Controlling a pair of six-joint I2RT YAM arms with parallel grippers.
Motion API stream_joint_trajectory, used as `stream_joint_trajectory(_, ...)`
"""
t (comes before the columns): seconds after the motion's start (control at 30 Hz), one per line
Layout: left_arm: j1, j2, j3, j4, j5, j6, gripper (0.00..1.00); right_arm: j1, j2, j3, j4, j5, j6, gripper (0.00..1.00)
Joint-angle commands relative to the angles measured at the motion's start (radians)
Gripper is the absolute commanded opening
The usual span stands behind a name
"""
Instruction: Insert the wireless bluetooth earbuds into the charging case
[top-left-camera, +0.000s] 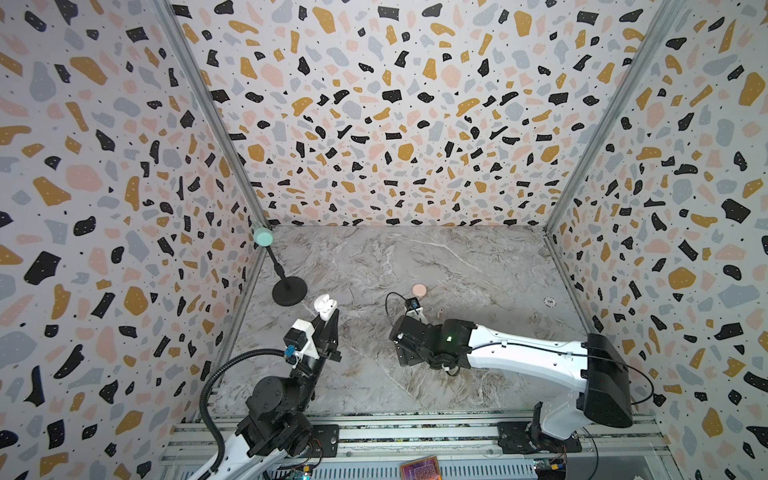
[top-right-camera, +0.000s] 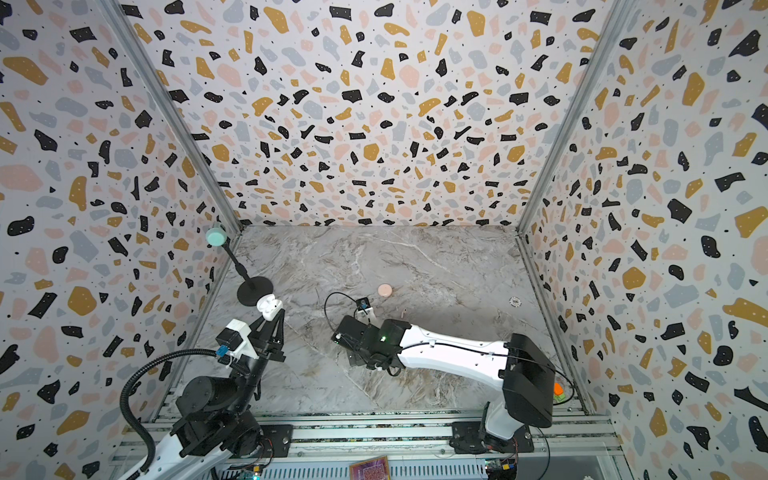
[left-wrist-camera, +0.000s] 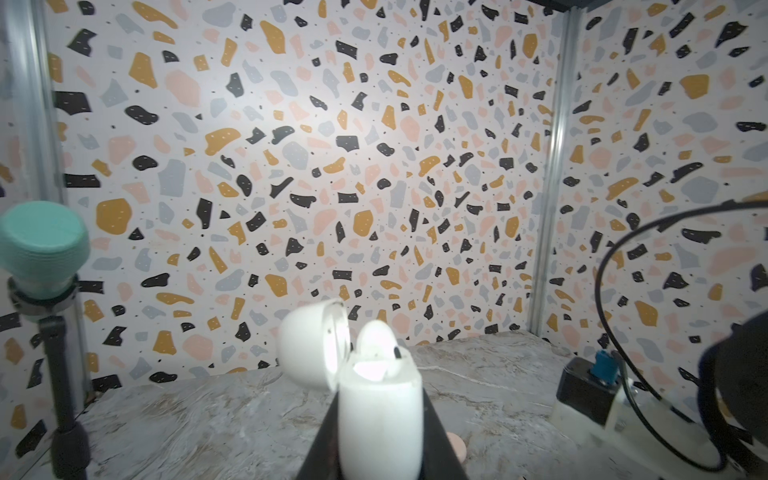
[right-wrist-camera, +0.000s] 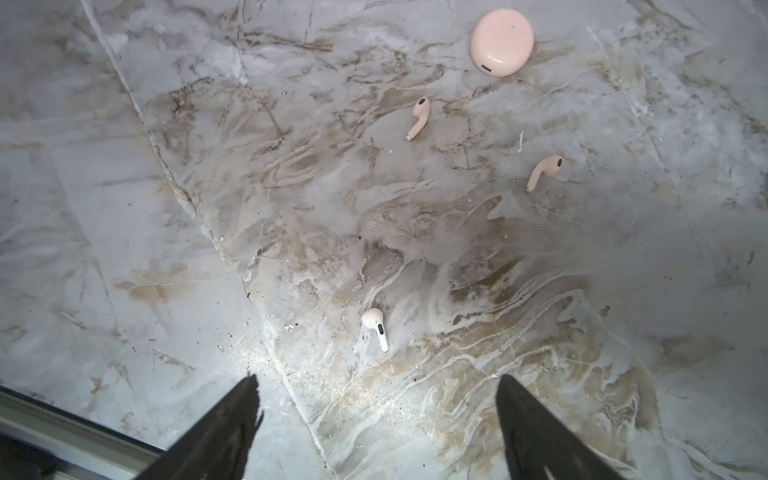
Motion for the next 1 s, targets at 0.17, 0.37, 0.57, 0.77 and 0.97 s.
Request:
stream_joint_trajectory(0.17,0.006,0.112,0.027,0.081,0.370,0.066,0.00,-0.096,-0.304,-0.218,0.252,-0.038,-0.081,0.99)
stream_joint_trajectory(0.37,0.005,0.220,0.089,-0.019,0.545,0.095,0.00,-0.185,-0.383,-0.309,0.328,-0.123,-0.172,0.99)
stream_joint_trajectory(0.57,-0.024,0.213,0.070,-0.077,0.688,0.099,0.00,-0.232,-0.346,-0.313,0.312,-0.202,-0.234,0.99)
stream_joint_trajectory(0.77,-0.032,0.137,-0.011,-0.002,0.721,0.073,0.00,-0.253,-0.293,-0.332,0.324,-0.258,-0.246,0.99)
stream_joint_trajectory(0.97,-0.033,0.133,-0.024,0.020,0.685,0.060,0.00,-0.261,-0.266,-0.367,0.396,-0.318,-0.257,0.99)
